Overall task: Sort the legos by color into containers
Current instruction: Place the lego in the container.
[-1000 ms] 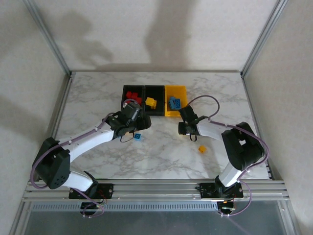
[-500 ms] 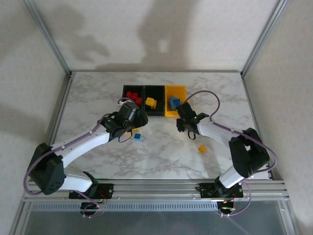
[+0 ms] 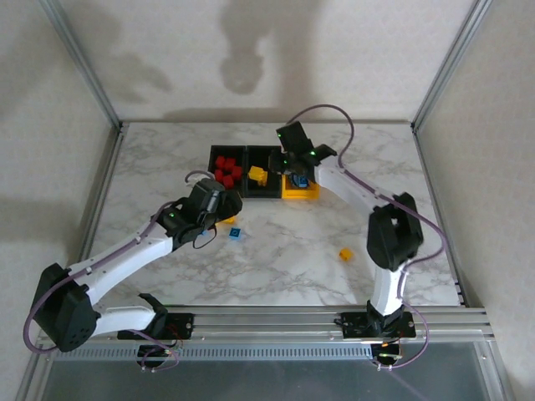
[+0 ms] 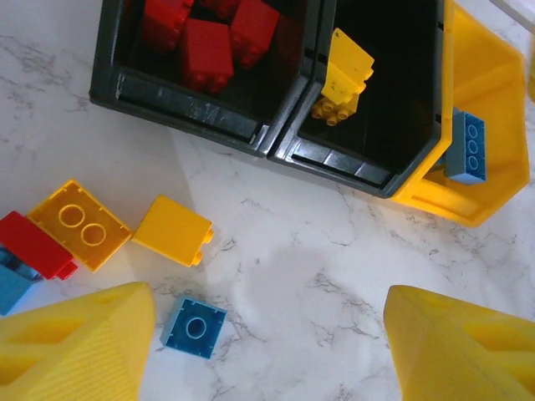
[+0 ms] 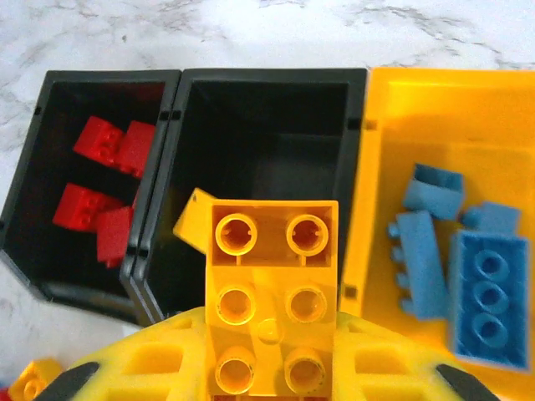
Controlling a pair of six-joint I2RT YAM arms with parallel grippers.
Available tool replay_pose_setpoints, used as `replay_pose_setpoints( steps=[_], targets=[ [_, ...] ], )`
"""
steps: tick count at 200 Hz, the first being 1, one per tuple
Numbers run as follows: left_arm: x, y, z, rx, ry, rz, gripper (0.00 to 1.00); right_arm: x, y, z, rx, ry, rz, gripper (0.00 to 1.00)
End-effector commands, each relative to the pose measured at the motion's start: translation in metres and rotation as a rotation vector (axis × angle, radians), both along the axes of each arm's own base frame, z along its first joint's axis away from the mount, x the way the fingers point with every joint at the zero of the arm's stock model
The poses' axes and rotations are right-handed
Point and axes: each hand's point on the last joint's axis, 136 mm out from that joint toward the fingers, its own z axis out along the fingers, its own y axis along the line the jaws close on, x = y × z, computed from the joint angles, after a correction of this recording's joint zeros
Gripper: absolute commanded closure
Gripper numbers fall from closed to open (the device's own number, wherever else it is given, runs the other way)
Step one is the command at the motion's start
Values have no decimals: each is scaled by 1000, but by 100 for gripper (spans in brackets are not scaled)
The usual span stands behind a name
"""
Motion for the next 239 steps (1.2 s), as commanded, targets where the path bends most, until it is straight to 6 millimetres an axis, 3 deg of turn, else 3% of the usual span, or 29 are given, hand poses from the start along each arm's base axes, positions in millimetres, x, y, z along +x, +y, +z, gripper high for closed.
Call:
replay_pose_setpoints(
  steps=[1,13,42,103,130,166,194,239],
  targets=[
    [-5,15,8,-4,-20,46,28,10,23,-20,-11,69,50,79],
    [-7,19,10,-2,-22,51,28,19,30,-37,-29,100,55,79],
    [-11,26,8,3,-18,64,28,42,45,-53,-26,124,54,78],
    [-13,27,6,-2,-10,63,28,66,44,-67,-12,140,7,74],
    [-12,26,5,-3,-8,64,28,66,44,-67,-12,140,6,61],
    [-9,21,3,-21,-4,56,28,65,42,-45,-13,99,6,50],
    [-7,17,4,-37,-9,48,28,62,37,-16,-9,50,-1,49],
    [-5,0,4,-64,-15,-29,28,27,12,29,4,-32,-26,49]
  ],
)
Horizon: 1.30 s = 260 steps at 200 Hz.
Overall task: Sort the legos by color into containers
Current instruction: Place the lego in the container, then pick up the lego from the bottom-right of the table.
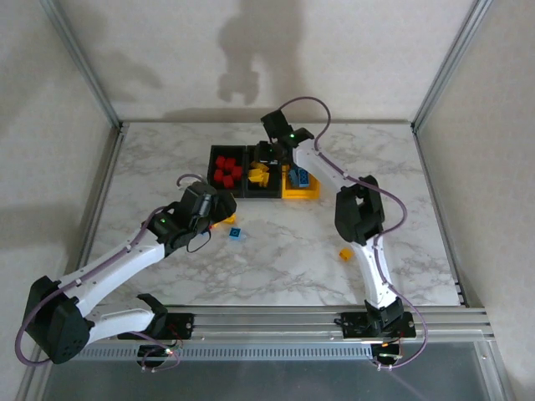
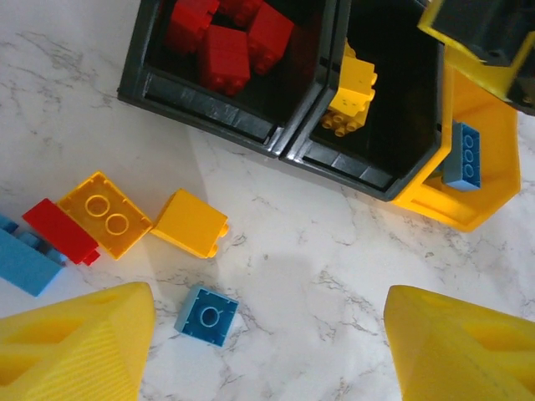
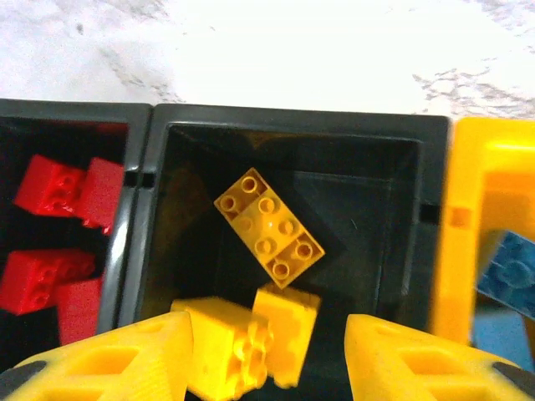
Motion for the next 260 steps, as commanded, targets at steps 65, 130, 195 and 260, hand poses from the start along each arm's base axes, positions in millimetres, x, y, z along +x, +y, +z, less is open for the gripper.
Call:
replay_pose_setpoints(
  steps=[65,130,195,260],
  targets=[
    [1,-67,3,-95,-24,-263,29,-114,-99,47,-7,-73,-136,40],
    [-15,-135,3,-110,-44,-508,29,-212,-209,-39,-83,201,-475,27],
    [-30,-174,-9,-65,-23,-613,29,-265,-253,-78,-100,289,-691,12],
    [-32,-173,-16,-42,-6,-602,29,-279,-250,-115,-68,361,-707,27]
  ],
)
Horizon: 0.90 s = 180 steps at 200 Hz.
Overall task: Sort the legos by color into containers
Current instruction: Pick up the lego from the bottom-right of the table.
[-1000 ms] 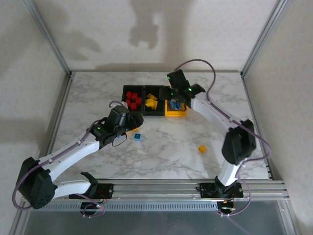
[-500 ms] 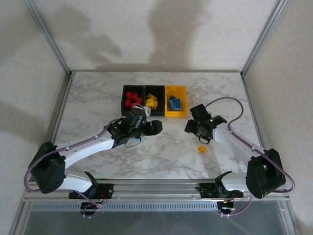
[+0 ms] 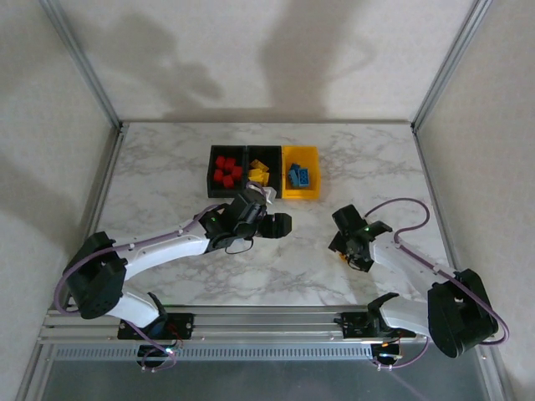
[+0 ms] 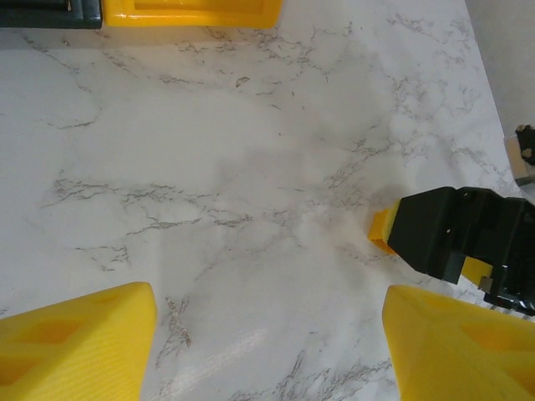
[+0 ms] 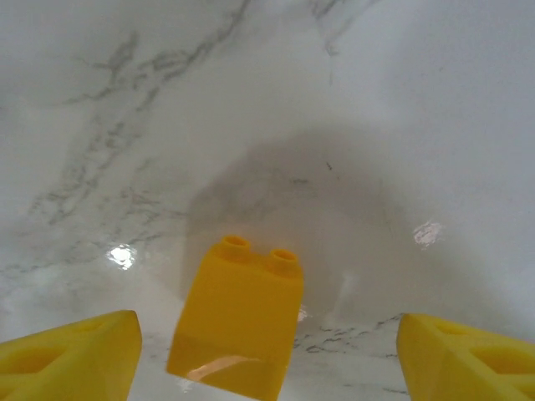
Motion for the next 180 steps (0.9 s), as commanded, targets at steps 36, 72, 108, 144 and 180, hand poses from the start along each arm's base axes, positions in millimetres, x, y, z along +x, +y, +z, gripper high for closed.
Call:
replay_pose_setpoints(
  steps=[36,72,108,144,180],
  targets=[
    [7,2,5,25,-28,37,31,10,7,-7,37,-26,-7,57],
    [9,8,9,28,-42,69,31,24,10,12,17,-72,26,71],
    [26,41,29,88,-133,189,31,62,36,55,12,-198,104,73],
    [44,96,44,69,-129,336,31,120,95,105,46,-328,244,73],
    [40,125,49,34,-119,413,30,183,156,135,68,-413,366,72]
  ],
)
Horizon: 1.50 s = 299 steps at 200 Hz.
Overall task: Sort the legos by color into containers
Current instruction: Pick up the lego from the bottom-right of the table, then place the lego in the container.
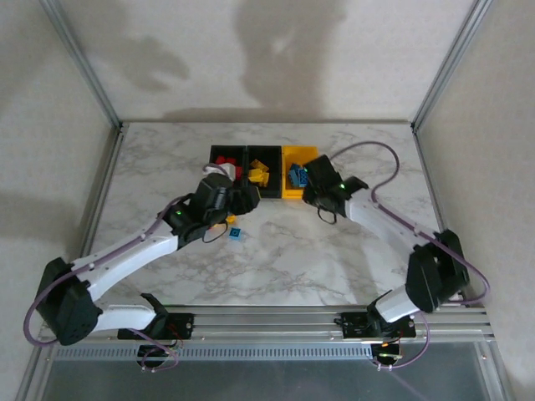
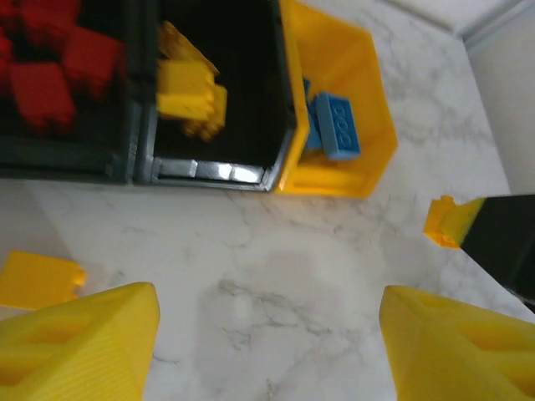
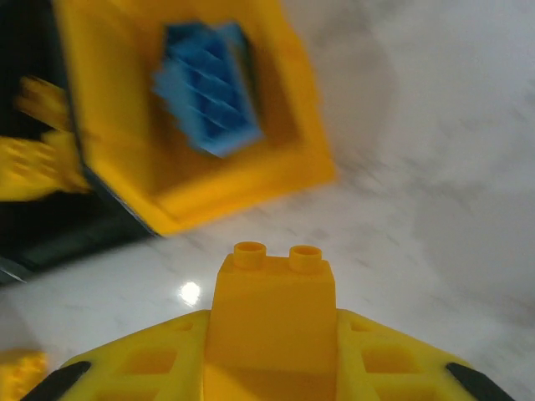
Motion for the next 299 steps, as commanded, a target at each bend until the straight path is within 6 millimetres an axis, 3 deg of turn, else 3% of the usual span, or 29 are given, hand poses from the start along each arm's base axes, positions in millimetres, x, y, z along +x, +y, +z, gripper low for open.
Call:
replay_pose_setpoints(
  steps=[1,35,74,122,159,193,223,257,299],
  targets=[
    [-10,21,-12,20,42,54,30,38,35,16,-18,-72,98,72],
    [-18,32,-12,6,46,92,30,91,81,18,-12,-101,183,70],
    [-23,38,-8,-7,42,108,30,138,123,-11,-7,-57,243,69],
    [-29,49,0,0,28,131,30,160,147,-37,21,-24,266,65],
    [-31,52,-1,-5,36,145,30,161,148,-27,14,-37,290,47],
    [-30,56,-10,-10,59,184,30,150,141,15,17,-98,307,46],
    [-31,61,-26,14,115,226,30,117,133,53,58,-169,348,46],
    [-32,63,-44,48,173,245,33,67,120,62,117,-190,401,42],
    [-24,68,-73,148,259,243,31,10,88,44,118,-153,402,42]
  ],
)
